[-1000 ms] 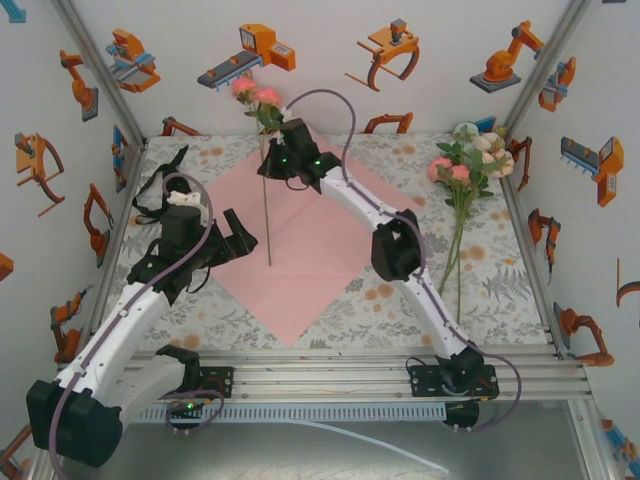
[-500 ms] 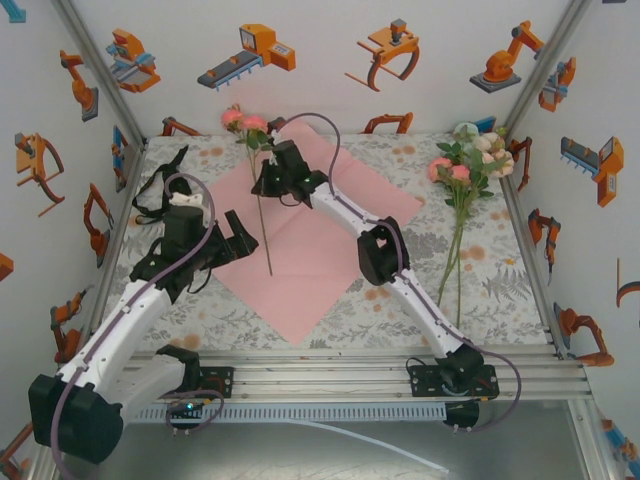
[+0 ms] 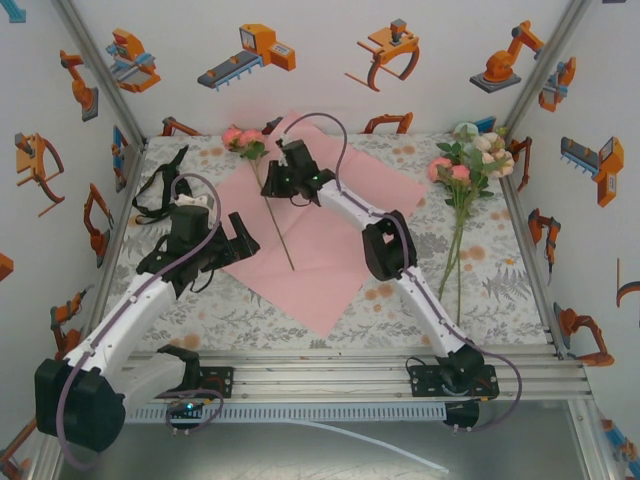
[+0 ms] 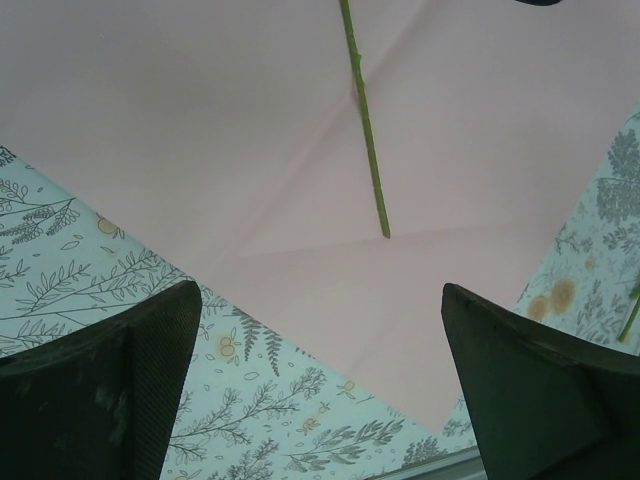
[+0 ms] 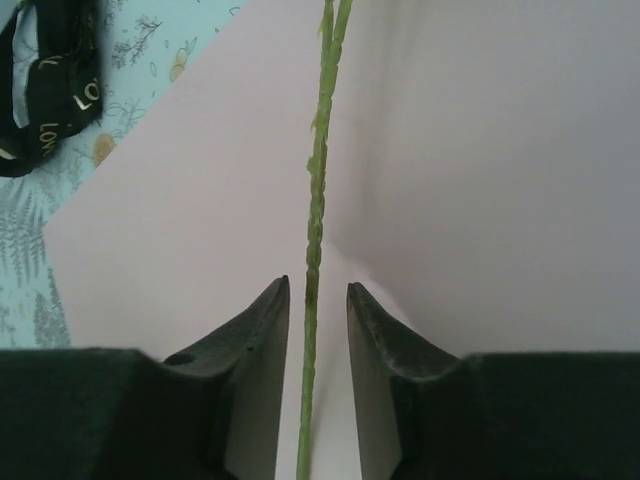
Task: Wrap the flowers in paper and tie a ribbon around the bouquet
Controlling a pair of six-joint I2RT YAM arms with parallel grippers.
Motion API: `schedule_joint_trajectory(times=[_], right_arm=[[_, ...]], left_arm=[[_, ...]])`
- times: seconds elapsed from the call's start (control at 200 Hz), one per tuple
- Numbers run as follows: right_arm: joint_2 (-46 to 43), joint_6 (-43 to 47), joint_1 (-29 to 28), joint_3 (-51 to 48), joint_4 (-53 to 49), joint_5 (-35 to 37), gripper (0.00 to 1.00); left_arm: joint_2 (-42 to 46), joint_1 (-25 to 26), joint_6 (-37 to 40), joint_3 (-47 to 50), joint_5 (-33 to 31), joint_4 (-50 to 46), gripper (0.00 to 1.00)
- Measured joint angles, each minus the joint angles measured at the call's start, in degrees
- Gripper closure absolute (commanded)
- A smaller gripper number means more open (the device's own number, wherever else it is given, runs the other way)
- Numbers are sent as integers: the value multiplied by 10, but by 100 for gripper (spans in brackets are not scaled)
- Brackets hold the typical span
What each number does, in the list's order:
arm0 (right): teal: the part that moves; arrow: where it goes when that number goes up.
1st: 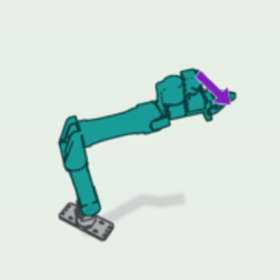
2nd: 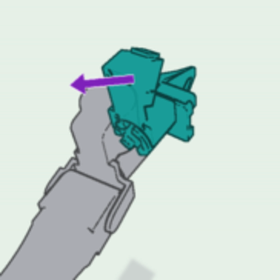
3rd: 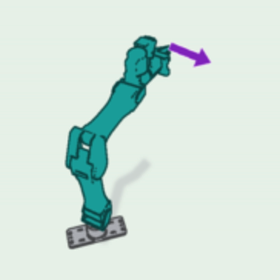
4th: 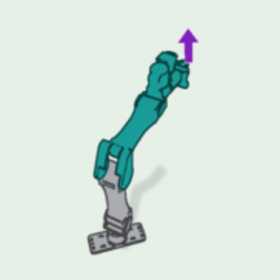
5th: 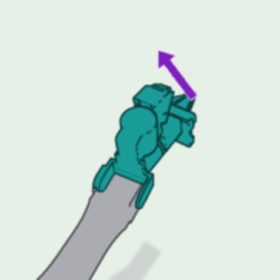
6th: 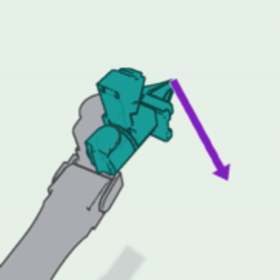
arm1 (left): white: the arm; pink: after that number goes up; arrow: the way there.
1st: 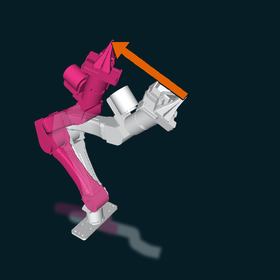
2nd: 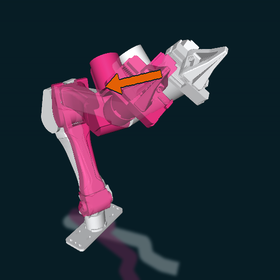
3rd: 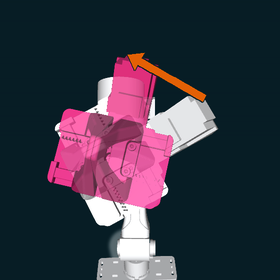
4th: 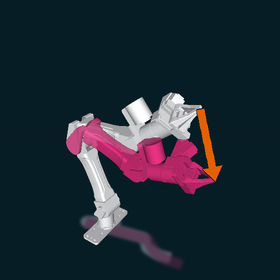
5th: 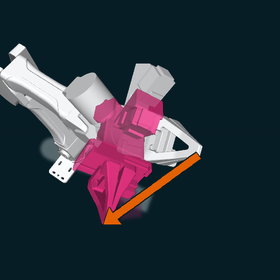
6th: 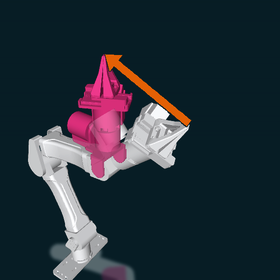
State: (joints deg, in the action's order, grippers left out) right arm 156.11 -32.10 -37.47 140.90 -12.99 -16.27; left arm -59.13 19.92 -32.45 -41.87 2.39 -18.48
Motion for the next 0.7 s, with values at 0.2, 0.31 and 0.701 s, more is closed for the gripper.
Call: schedule_joint_trajectory(times=[0.2, 0.31, 0.701], right_arm=[[-159, 17, 15, -125, 9, -15, 61], [-280, 34, 32, -222, 30, -20, 61], [-637, 99, 260, -658, 37, 74, 57]], left_arm=[[-34, 0, 0, -4, -5, 2, 3], [-55, 0, 0, -10, 1, 7, 1], [-88, 31, 8, -21, 122, 83, 1]])
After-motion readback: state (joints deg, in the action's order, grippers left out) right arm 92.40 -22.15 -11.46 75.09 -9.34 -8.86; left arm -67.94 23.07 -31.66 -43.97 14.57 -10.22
